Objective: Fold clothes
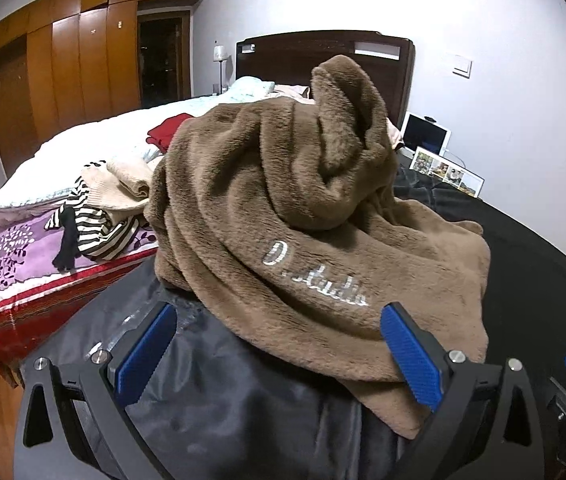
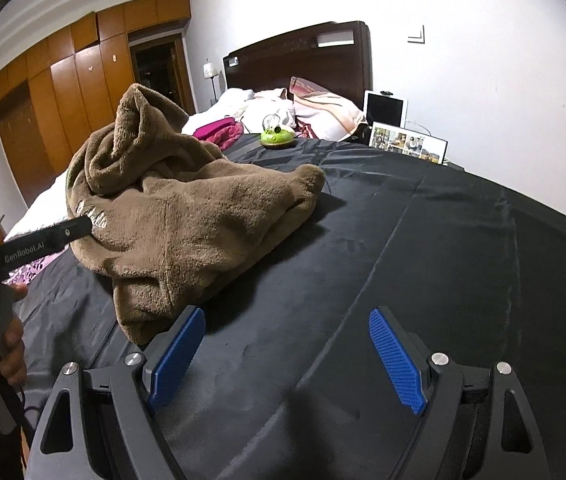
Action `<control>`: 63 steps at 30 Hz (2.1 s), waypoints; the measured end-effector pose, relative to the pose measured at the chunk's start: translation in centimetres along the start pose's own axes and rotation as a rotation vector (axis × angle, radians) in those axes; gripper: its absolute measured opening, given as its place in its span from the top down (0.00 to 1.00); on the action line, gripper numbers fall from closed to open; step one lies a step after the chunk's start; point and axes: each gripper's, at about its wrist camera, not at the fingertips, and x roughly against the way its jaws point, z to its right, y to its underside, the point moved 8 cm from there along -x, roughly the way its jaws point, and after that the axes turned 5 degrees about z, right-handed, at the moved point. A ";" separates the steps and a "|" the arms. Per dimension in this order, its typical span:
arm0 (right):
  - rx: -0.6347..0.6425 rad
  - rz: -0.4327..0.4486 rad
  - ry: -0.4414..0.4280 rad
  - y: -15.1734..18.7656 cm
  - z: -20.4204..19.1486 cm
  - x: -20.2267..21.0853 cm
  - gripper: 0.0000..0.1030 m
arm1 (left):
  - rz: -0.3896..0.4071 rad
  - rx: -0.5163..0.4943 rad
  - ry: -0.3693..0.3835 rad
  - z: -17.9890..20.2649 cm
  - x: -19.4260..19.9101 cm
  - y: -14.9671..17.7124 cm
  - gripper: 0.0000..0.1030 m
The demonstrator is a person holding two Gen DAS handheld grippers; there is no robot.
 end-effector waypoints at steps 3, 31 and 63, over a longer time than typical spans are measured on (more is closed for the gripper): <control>-0.009 0.017 0.030 0.4 -3.4 -0.6 0.16 | 0.001 0.033 -0.006 -0.6 -0.7 -0.7 0.01; 0.081 0.049 -0.311 8.2 2.3 16.1 0.16 | -0.089 0.238 0.241 -4.0 -10.4 -10.8 0.01; -0.084 0.122 -0.514 0.8 11.7 18.5 0.16 | -0.149 -0.106 0.507 9.9 -7.1 -3.6 0.02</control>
